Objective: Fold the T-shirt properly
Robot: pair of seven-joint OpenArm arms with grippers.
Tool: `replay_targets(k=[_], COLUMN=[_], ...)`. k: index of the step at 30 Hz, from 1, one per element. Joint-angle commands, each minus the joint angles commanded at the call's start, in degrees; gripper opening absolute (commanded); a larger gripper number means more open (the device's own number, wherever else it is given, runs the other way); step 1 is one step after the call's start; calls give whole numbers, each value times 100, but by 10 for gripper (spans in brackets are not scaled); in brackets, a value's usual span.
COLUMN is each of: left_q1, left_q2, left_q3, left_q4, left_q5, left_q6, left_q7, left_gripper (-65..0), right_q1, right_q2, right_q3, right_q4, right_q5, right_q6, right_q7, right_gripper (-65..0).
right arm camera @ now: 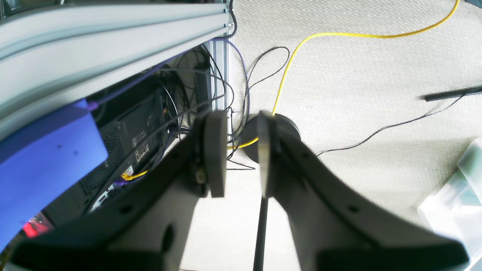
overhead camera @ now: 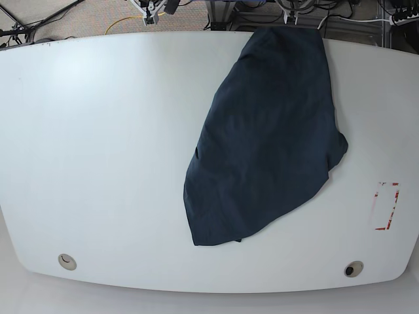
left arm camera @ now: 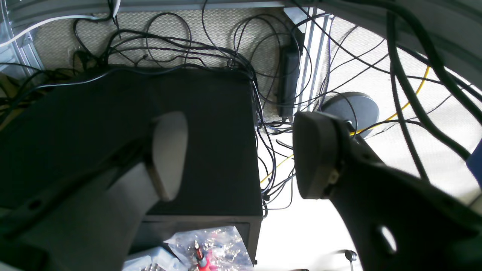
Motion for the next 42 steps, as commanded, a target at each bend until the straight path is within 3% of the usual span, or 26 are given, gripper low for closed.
replay_targets(k=[2,17,21,35,42], left_q1=[-170,-91,401,1993,3197], left_q2=[94,77,94,103,94], left_q3=[66,40,31,31,31], left_q4=[-55,191,1097,4007,5739], left_q5=[33,24,16,16,16], left_q6=[-5,-5,12,12,12], left_q7=[79,71,71,97,106], left_gripper=[-243,-244,-246,-246,-246], right_q1=[296,305,94,-1374,-2394], right_q2=[-11,-11,-2,51,270], right_q3=[-41,-41,-41,-15,-6], right_q4=[-13,13,268,2704,3917], right_q5=[8,8,17,8,44], right_q6=[18,18,18,18,9], right_q7=[71,71,80,-324,-324], right_gripper=[-517,-520,-520,-520,-520])
